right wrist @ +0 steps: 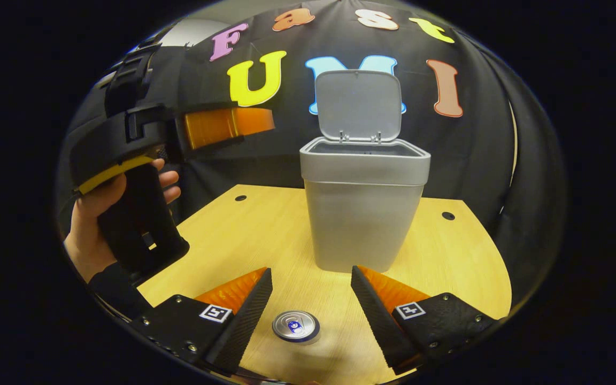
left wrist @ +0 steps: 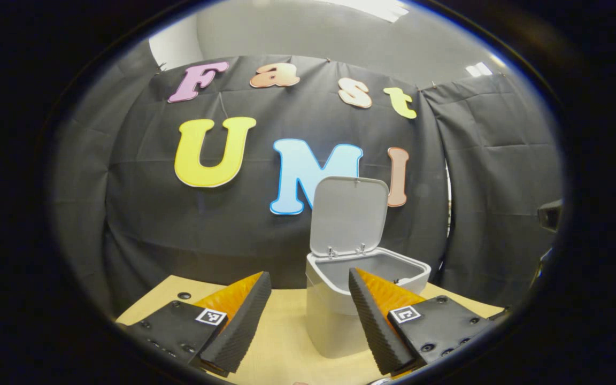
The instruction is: Press the lid of the desktop garbage bin to open it, pick up the crumpled paper on the desktop and throw it into the bin, then pick up the pop can on the desktop and drop it into the bin, and finally close the garbage bin lid.
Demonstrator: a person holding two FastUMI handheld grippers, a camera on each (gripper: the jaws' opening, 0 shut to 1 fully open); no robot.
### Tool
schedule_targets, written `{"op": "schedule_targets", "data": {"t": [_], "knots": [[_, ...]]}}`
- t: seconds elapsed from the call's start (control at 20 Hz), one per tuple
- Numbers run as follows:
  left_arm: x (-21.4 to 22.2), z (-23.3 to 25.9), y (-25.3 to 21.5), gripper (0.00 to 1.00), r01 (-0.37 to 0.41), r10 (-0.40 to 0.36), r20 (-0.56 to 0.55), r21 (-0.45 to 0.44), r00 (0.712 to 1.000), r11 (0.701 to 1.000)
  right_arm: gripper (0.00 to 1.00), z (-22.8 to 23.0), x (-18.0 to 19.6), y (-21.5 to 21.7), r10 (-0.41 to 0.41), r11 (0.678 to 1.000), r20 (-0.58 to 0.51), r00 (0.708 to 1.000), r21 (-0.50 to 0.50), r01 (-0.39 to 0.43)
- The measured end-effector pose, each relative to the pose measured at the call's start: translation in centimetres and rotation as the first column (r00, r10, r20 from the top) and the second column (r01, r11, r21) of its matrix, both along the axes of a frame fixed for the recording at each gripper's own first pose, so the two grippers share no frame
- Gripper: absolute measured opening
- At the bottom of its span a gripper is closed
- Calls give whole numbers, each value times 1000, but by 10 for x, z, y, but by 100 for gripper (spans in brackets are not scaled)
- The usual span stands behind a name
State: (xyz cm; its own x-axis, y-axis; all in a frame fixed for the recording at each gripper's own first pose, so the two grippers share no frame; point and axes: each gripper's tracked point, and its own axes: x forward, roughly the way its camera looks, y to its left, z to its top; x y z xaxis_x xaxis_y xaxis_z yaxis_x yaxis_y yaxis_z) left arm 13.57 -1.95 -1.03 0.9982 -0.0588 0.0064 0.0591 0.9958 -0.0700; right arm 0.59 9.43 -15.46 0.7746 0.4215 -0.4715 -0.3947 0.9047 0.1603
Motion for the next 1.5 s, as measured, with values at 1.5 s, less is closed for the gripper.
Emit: {"op": "schedule_targets", "data": {"t": [1.5], "knots": [[-32,-30,30,95,-34,33,-72,-8,997,999,96,-93,-34,21,51,992,-406,913,-84,-92]]}}
